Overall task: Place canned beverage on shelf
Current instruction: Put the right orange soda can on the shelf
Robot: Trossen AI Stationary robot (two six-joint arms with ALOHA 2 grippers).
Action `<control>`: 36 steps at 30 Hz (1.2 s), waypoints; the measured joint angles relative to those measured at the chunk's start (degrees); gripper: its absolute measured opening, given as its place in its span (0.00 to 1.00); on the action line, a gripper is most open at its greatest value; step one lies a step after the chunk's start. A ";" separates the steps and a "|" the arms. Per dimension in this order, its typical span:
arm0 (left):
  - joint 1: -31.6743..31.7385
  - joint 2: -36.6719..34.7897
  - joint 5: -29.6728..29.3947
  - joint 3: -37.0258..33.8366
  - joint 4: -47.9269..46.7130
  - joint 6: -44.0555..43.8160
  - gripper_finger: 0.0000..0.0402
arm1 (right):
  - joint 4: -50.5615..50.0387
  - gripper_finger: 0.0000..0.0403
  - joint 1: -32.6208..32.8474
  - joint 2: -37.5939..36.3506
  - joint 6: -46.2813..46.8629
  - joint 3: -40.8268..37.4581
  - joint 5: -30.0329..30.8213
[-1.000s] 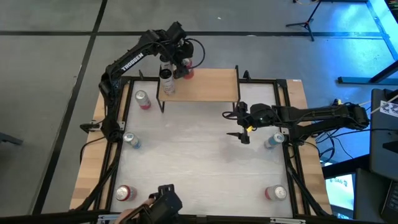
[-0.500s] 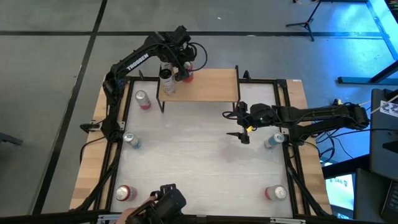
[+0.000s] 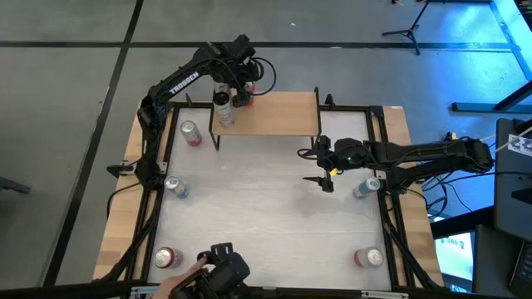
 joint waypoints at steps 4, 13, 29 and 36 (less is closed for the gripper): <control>-0.09 0.00 -0.32 0.00 0.00 -0.03 0.79 | -0.01 0.95 -0.01 0.00 0.00 0.00 0.00; -0.72 0.00 -0.14 0.00 -0.17 0.01 0.79 | -0.04 0.95 -0.02 0.00 0.00 0.00 0.00; -0.72 -0.04 -0.23 -0.02 -0.01 0.10 0.91 | -0.04 0.95 -0.02 0.00 0.00 0.00 -0.02; -1.83 -0.04 -4.16 0.82 -0.03 1.60 0.98 | -0.04 0.95 -0.02 0.00 0.00 0.00 0.00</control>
